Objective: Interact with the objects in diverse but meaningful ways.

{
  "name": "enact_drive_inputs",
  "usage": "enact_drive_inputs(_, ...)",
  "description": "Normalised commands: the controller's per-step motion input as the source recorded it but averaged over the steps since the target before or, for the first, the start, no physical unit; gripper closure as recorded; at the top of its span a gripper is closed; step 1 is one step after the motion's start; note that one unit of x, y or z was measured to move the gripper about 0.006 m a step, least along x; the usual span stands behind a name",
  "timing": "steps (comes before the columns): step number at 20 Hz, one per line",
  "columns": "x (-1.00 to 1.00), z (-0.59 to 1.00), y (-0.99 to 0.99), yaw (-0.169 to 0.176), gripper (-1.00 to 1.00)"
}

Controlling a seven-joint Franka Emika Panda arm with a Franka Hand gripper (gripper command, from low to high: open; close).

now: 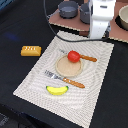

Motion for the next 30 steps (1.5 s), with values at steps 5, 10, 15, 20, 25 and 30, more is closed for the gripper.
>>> enact_drive_inputs(5, -0.55, 0.37, -0.40, 0.000, 1.00)
enact_drive_inputs(10, -0.47, 0.10, -0.43, 0.000, 1.00)
enact_drive_inputs(15, -0.46, 0.00, -0.44, 0.000, 1.00)
enact_drive_inputs(20, -0.45, 0.00, -0.46, 0.000, 1.00)
enact_drive_inputs(25, -0.49, -0.01, -0.49, 0.000, 1.00)
enact_drive_inputs(30, -0.71, -0.02, -0.45, 0.000, 1.00)
